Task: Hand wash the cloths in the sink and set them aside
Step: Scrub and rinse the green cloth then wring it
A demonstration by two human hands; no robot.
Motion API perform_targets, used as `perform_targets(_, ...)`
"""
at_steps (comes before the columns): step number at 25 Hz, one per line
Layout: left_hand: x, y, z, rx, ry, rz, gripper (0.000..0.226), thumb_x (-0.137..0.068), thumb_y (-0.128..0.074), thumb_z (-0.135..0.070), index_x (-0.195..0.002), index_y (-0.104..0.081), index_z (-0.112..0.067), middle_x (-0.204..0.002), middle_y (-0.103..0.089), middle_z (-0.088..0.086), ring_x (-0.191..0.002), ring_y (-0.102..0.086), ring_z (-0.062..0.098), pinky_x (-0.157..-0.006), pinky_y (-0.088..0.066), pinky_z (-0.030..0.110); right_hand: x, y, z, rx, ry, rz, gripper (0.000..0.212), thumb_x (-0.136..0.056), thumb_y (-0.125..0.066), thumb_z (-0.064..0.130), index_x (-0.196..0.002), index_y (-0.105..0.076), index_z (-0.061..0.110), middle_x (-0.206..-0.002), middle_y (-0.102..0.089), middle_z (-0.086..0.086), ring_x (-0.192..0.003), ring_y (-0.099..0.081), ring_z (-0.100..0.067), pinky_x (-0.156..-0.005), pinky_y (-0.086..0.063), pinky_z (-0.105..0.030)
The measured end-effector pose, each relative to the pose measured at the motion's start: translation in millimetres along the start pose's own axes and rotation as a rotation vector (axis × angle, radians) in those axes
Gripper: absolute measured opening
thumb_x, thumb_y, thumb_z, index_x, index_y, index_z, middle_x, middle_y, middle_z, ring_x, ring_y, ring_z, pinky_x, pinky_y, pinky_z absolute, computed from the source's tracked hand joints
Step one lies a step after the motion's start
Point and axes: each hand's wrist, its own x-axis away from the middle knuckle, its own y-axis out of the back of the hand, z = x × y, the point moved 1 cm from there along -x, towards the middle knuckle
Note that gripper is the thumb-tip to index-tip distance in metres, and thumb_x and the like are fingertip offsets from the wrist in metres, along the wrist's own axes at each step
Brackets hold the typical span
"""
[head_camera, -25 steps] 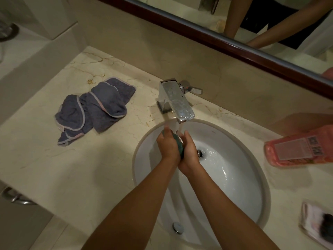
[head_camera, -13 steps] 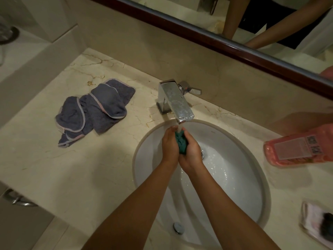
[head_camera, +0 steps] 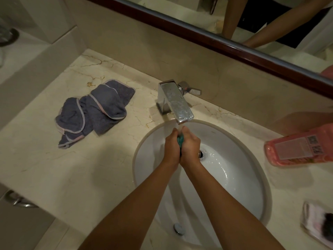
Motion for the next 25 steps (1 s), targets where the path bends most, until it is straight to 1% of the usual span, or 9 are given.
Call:
perform_targets(4,0,3,6,-0.052,-0.001,0.023,0.046,-0.108,-0.036,-0.033,-0.075,-0.064,-0.017,-0.062,-0.065,-0.006,-0.063,-0.064,0.006,-0.058,-0.049,0.019,1,-3,0,0.005,0.041,-0.028,0.045,-0.099,-0.058,0.019,-0.054,-0.057,0.013,-0.052,-0.051,-0.001,-0.049,-0.052,-0.011,-0.048,-0.045,-0.024)
perform_targets(8,6,2,7,-0.077,-0.022,0.041,0.044,-0.107,-0.039,-0.032,-0.086,-0.073,-0.015,-0.077,-0.074,-0.001,-0.079,-0.071,0.011,-0.069,-0.052,0.023,0,-2,1,-0.045,-0.046,-0.007,0.061,-0.105,-0.045,0.038,-0.047,-0.055,0.019,-0.052,-0.052,0.002,-0.051,-0.055,-0.011,-0.060,-0.047,-0.029)
perform_targets(10,9,0,3,0.024,0.007,0.056,0.038,-0.103,-0.045,-0.035,-0.102,-0.073,-0.010,-0.096,-0.074,0.006,-0.100,-0.070,0.023,-0.081,-0.055,0.029,5,-2,1,-0.114,-0.069,0.046,0.053,-0.101,-0.043,0.049,-0.062,-0.067,0.024,-0.068,-0.062,0.003,-0.068,-0.064,-0.012,-0.070,-0.051,-0.031)
perform_targets(12,10,-2,-2,0.045,-0.004,0.095,0.051,-0.094,-0.048,-0.052,-0.128,-0.066,-0.018,-0.128,-0.066,0.006,-0.128,-0.056,0.030,-0.105,-0.045,0.038,9,-5,1,0.052,0.010,0.075,0.042,-0.085,-0.046,0.069,-0.086,-0.067,0.033,-0.088,-0.067,0.009,-0.087,-0.066,-0.013,-0.082,-0.052,-0.034)
perform_targets(14,8,-4,-2,-0.117,-0.051,0.129,0.070,-0.090,-0.042,-0.067,-0.146,-0.050,-0.026,-0.152,-0.049,0.002,-0.142,-0.041,0.023,-0.116,-0.032,0.040,12,-7,2,0.238,0.086,0.107,0.057,-0.071,-0.047,0.077,-0.106,-0.065,0.035,-0.109,-0.069,0.008,-0.105,-0.065,-0.017,-0.092,-0.051,-0.038)
perform_targets(16,6,-4,2,-0.105,-0.065,0.054,0.053,-0.099,-0.044,-0.056,-0.136,-0.060,-0.021,-0.136,-0.063,0.006,-0.127,-0.059,0.022,-0.106,-0.047,0.037,9,-4,5,0.169,0.061,0.094,0.058,-0.085,-0.049,0.066,-0.122,-0.065,0.024,-0.124,-0.068,-0.004,-0.112,-0.066,-0.019,-0.095,-0.052,-0.036)
perform_targets(18,5,-4,2,-0.068,-0.051,-0.057,0.037,-0.106,-0.045,-0.038,-0.123,-0.065,-0.012,-0.115,-0.072,0.010,-0.109,-0.069,0.025,-0.092,-0.056,0.035,4,1,9,-0.090,-0.078,0.072,0.039,-0.097,-0.053,0.049,-0.116,-0.070,0.019,-0.115,-0.073,-0.006,-0.099,-0.072,-0.014,-0.083,-0.053,-0.027)
perform_targets(21,3,-6,3,-0.044,-0.026,-0.126,0.032,-0.105,-0.044,-0.027,-0.120,-0.065,-0.009,-0.114,-0.070,0.016,-0.107,-0.069,0.030,-0.088,-0.058,0.038,4,4,9,-0.138,-0.155,0.076,0.031,-0.096,-0.058,0.047,-0.111,-0.072,0.023,-0.108,-0.077,0.000,-0.093,-0.074,-0.010,-0.075,-0.054,-0.023)
perform_targets(25,-4,-5,1,0.062,-0.057,-0.153,0.034,-0.104,-0.045,-0.026,-0.107,-0.067,0.000,-0.104,-0.069,0.026,-0.100,-0.068,0.042,-0.089,-0.055,0.052,8,8,4,-0.179,-0.216,0.083,0.035,-0.105,-0.041,0.046,-0.101,-0.073,0.033,-0.109,-0.076,0.002,-0.098,-0.073,-0.013,-0.086,-0.055,-0.032)
